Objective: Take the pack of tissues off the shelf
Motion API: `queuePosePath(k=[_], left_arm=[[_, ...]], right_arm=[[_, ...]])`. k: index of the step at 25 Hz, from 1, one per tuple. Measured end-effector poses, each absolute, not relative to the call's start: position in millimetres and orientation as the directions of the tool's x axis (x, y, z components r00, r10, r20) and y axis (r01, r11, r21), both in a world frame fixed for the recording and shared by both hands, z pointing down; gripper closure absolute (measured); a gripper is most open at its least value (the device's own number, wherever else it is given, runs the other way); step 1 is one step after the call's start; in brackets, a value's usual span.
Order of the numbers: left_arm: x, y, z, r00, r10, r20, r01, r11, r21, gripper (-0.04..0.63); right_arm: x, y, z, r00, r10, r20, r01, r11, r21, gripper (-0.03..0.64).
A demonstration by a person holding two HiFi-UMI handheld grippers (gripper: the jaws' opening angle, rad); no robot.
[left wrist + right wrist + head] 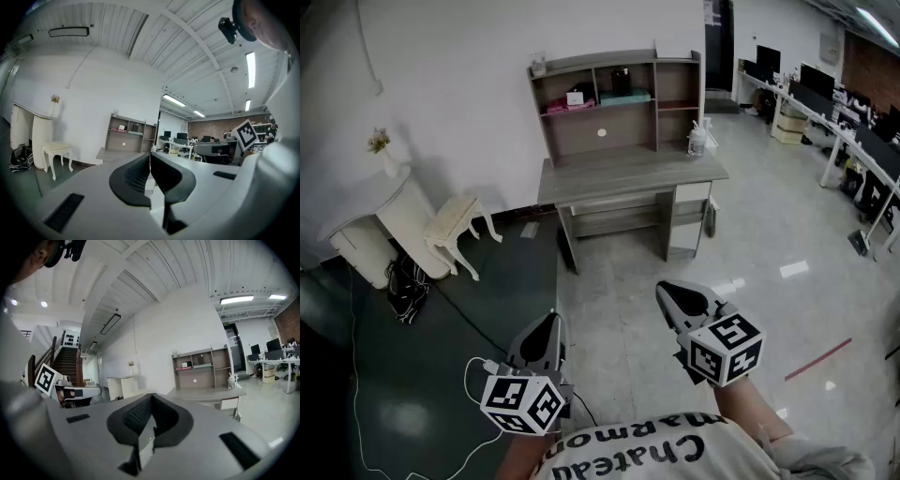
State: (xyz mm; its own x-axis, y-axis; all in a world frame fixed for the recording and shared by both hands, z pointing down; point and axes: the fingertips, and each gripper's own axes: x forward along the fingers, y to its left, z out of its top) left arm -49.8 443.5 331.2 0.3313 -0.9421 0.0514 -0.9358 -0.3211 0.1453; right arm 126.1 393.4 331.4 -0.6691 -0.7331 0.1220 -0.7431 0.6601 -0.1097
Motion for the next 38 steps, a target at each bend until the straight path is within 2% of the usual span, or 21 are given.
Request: queuePosePath(k=[13, 24, 29, 38], left_arm=[[-72.6, 438.2, 335.1, 0.327, -0.944, 0.046, -0.934, -0.316, 0.168, 0.577], [-107.8, 406.0, 329.9, 0.374, -0.928, 0.009, -0.916, -0.368, 0.159, 0.577], [-116.9, 394.7, 340.0, 0.430, -0.902, 0.042, -0.893, -0.418, 0.168, 0.577], [-124.5, 358.4, 353.4, 0.430, -0.902, 0.046, -0.887, -0.413, 0.206, 0.577]], right_arm=[[109.1, 387.1, 337.1, -0.660, -0.738, 0.143, -0.751, 0.649, -0.121, 0.609], [77.3, 362.0, 338.9, -0.636, -0.764, 0.111, -0.770, 0.618, -0.159, 0.609], [55.1, 357.2, 350.1, -0.633, -0.762, 0.134, -0.773, 0.616, -0.151, 0.609], [40.8, 323.3, 363.0, -0.647, -0.741, 0.180, -0.762, 0.636, -0.119, 0.609]])
